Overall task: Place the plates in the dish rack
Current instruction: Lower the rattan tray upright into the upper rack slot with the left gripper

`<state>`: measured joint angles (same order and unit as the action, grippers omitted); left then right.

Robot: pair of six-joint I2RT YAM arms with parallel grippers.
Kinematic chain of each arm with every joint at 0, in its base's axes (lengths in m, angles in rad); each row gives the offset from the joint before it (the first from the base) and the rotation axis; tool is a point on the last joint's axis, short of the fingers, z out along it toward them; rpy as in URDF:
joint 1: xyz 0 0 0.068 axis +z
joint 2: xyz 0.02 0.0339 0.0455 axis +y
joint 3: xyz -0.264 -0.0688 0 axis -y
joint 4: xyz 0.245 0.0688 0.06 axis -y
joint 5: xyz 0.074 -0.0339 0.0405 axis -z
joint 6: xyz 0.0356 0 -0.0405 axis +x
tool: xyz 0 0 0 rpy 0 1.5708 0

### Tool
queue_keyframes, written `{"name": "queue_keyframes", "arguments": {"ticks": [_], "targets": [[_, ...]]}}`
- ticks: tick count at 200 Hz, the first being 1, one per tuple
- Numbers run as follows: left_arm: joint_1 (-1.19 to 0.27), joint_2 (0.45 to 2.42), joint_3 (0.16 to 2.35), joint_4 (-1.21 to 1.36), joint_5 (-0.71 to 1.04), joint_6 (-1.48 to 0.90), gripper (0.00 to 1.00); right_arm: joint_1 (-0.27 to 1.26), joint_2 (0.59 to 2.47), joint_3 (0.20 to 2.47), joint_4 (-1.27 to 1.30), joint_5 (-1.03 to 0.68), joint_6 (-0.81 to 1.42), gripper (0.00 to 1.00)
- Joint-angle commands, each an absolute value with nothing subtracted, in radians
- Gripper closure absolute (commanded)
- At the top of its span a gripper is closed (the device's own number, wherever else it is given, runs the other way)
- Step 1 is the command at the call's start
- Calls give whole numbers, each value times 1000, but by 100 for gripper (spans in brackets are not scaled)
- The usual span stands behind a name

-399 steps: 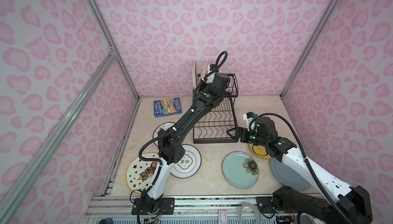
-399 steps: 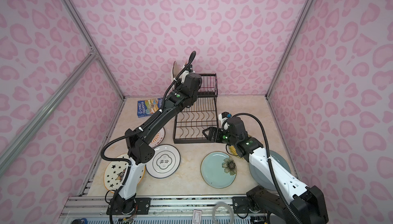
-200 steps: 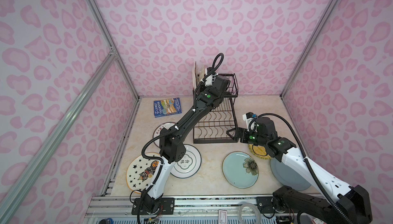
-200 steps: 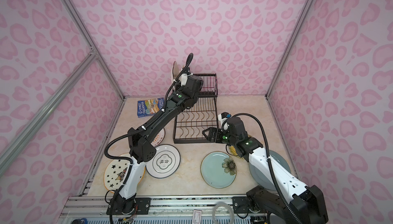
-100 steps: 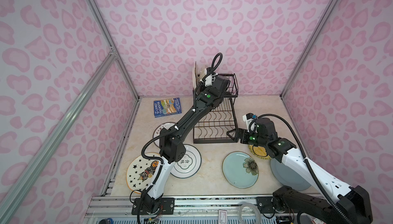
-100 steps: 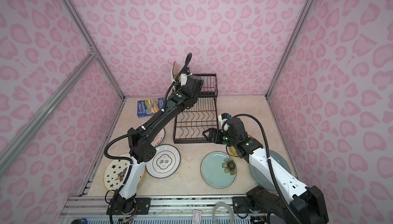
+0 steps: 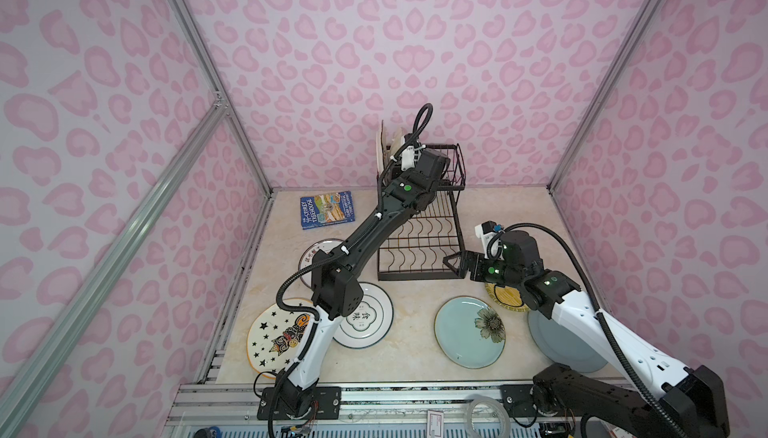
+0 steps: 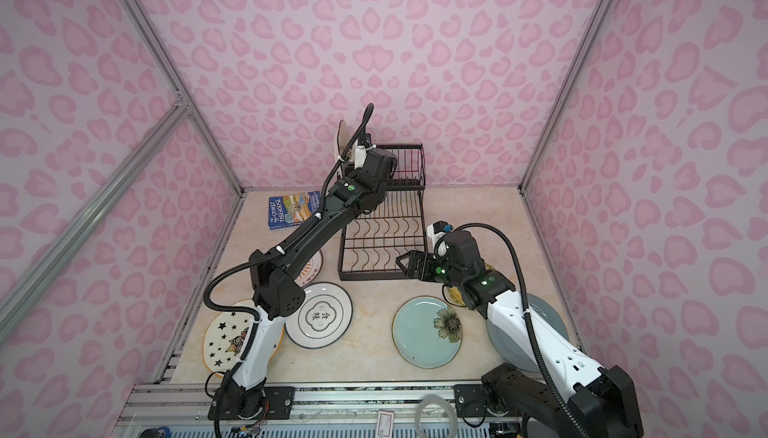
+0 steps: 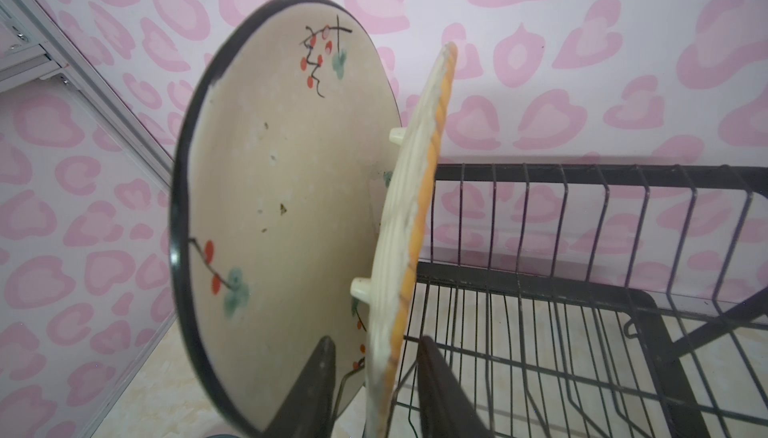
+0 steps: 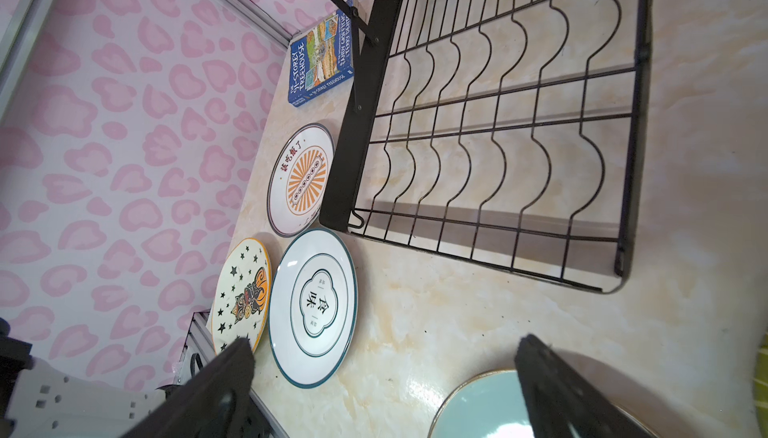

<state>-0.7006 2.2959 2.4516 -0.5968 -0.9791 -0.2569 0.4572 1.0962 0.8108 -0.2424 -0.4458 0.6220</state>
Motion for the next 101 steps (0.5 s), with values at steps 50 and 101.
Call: {"name": "queue_keyframes", "arguments": {"ticks": [50,101], "targets": [[-702,2118,2468,-588,-988,-234,56,466,1097,807,-236,-454,631,2],[-708,2050,2468,-565,-980,-189,56,484,1106,816,-228,-447,638,2]]}}
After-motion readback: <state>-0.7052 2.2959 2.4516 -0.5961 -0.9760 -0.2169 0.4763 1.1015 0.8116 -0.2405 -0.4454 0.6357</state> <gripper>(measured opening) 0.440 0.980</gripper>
